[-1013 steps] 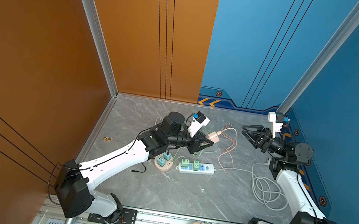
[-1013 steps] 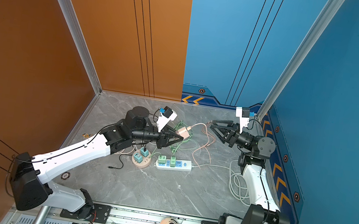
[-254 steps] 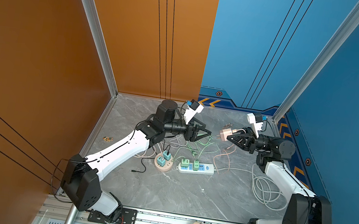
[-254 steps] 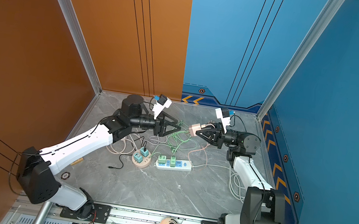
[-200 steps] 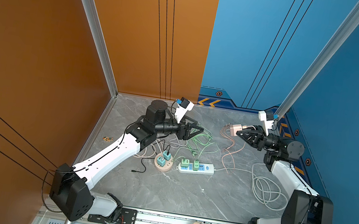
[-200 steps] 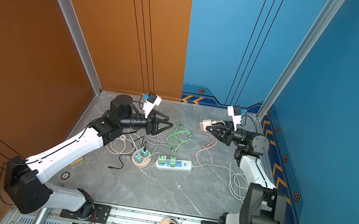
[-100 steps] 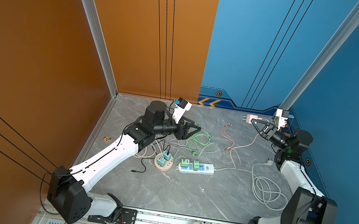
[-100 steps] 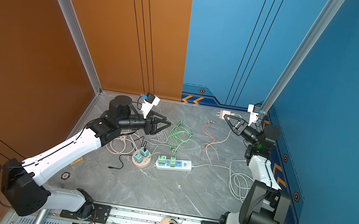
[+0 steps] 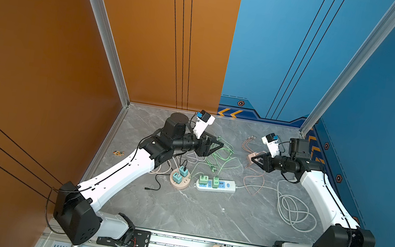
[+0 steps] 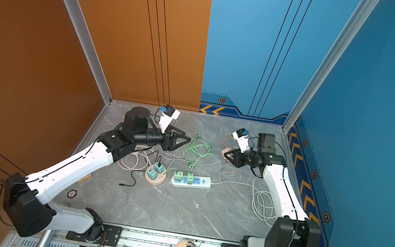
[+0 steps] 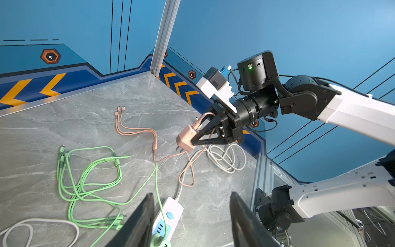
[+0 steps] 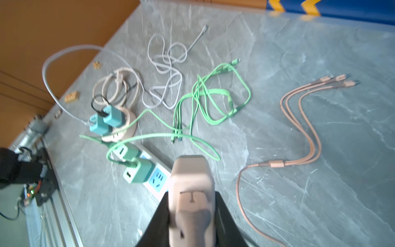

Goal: Insert the plug
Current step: 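Carry the pink charger with the right gripper down to the white power strip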

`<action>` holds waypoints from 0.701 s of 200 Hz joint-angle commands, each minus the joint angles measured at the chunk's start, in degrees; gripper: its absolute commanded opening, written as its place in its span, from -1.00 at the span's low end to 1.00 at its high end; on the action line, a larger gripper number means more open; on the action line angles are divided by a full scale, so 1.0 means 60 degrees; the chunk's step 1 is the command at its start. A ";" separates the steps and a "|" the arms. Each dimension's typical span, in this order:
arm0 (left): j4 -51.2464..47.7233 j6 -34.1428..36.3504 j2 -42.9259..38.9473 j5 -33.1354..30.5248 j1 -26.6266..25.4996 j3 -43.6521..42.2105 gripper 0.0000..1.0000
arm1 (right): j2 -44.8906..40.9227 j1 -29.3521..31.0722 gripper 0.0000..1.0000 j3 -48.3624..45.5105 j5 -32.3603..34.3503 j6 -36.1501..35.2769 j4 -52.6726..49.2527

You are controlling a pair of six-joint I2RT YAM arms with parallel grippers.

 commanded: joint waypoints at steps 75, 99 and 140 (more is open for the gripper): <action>-0.0696 0.0863 0.0187 -0.0402 -0.0068 -0.0142 0.12 | -0.0197 0.1781 -1.00 -0.0562 0.1014 -0.4037 -0.1340; -0.1064 0.0959 0.0231 -0.0429 0.0019 -0.0227 0.11 | 0.0309 0.2501 -1.00 -0.0232 0.2031 -0.4300 -0.1526; -0.1198 0.1102 0.0318 -0.0490 0.0142 -0.0275 0.10 | 0.1392 0.3386 -1.00 0.0758 0.3374 -0.5198 -0.2704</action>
